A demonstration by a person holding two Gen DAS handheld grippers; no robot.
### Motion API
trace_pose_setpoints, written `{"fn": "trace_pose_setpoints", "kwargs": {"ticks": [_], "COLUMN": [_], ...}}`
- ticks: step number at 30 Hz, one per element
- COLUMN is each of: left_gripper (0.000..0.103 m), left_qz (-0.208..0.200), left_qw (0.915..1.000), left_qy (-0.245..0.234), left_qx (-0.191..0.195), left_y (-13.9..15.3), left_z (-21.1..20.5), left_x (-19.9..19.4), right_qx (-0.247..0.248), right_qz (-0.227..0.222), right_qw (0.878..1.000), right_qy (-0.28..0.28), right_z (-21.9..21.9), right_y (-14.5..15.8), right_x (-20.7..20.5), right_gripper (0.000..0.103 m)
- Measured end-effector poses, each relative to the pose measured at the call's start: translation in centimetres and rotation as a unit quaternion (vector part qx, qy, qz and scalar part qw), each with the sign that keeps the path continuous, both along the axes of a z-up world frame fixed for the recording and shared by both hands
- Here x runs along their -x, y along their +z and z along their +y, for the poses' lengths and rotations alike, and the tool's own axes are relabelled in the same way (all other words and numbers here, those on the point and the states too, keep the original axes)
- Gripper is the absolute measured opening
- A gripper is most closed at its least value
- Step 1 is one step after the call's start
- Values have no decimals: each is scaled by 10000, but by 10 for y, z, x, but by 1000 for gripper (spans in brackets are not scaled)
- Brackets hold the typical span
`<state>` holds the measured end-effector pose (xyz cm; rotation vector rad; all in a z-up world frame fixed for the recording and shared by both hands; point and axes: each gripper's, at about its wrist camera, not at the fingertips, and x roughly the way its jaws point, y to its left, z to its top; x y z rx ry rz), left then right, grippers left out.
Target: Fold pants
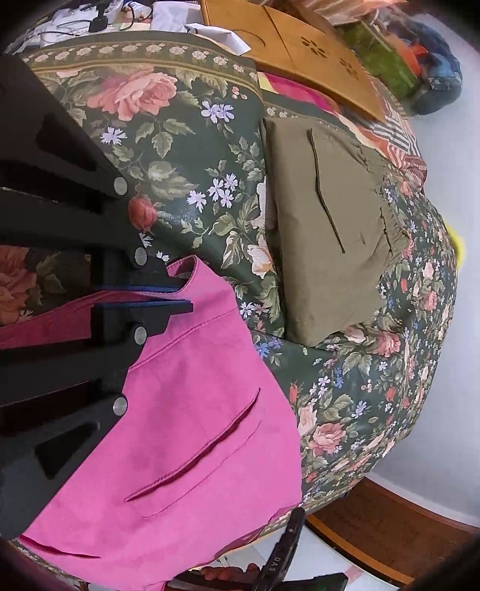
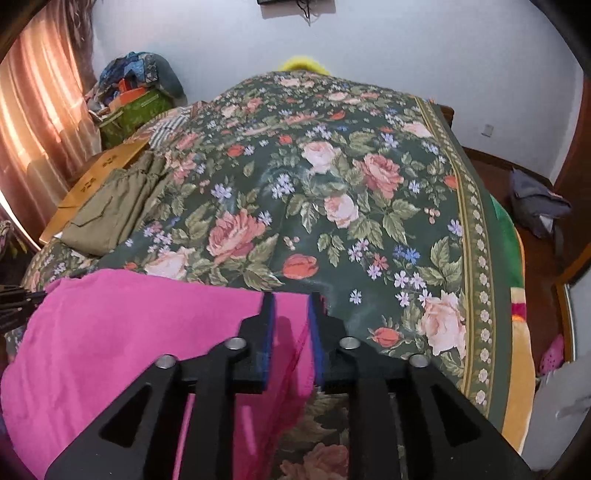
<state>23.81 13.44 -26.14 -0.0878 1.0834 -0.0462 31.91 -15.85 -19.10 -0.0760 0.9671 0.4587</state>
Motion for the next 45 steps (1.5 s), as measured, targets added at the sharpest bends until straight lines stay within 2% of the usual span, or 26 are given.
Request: {"fn": "trace_pose_setpoints", "kwargs": {"ticks": [2, 7, 9, 12, 16, 20, 22, 26, 31, 36, 39, 41, 43, 45], "left_gripper": [3, 4, 6, 6, 6, 6, 7, 16, 17, 19, 21, 22, 23, 24], "left_qz": [15, 30, 43, 60, -179, -433, -528, -625, -548, -294, -126, -286, -356, -389], "left_qw": [10000, 10000, 10000, 9999, 9996, 9988, 9986, 9976, 9963, 9961, 9972, 9974, 9977, 9976], "left_qy": [27, 38, 66, 116, 185, 196, 90, -299, -483, -593, -545, -534, -572, -580], "left_qx": [21, -3, -26, -66, -138, -92, 15, 88, 445, 576, 491, 386, 102, 24], "left_y": [-2, -6, -6, 1, 29, 60, 70, 80, 76, 57, 40, 37, 38, 38], "left_z": [1, 0, 1, 3, 7, 2, -9, -44, -75, -97, -101, -102, -105, -105], "left_x": [-1, -1, -1, 0, 10, 20, 25, 39, 49, 62, 71, 80, 89, 95], "right_qx": [-3, 240, 303, 483, 316, 181, 78, -46, -129, -117, -27, -80, -72, -44], "right_qz": [220, 615, 617, 595, 425, 157, 41, -82, -89, 112, 374, 295, 314, 270], "right_qw": [9998, 9976, 9974, 9970, 9986, 9996, 9995, 9983, 9968, 9956, 9944, 9951, 9955, 9959], "right_qy": [39, 191, 205, 96, 3, 172, 289, 566, 788, 920, 987, 943, 891, 858], "right_z": [3, 12, 12, 11, 1, 1, 5, 17, 29, 36, 35, 30, 26, 21], "right_y": [-10, -36, -39, -35, -10, 20, 32, 50, 55, 42, 24, 20, 20, 19], "right_x": [-3, -10, -13, -15, 0, 25, 39, 73, 111, 137, 150, 159, 166, 174], "right_gripper": [35, 35, 30, 30, 32, 34, 36, 36, 36, 36, 36, 37, 37, 37]}}
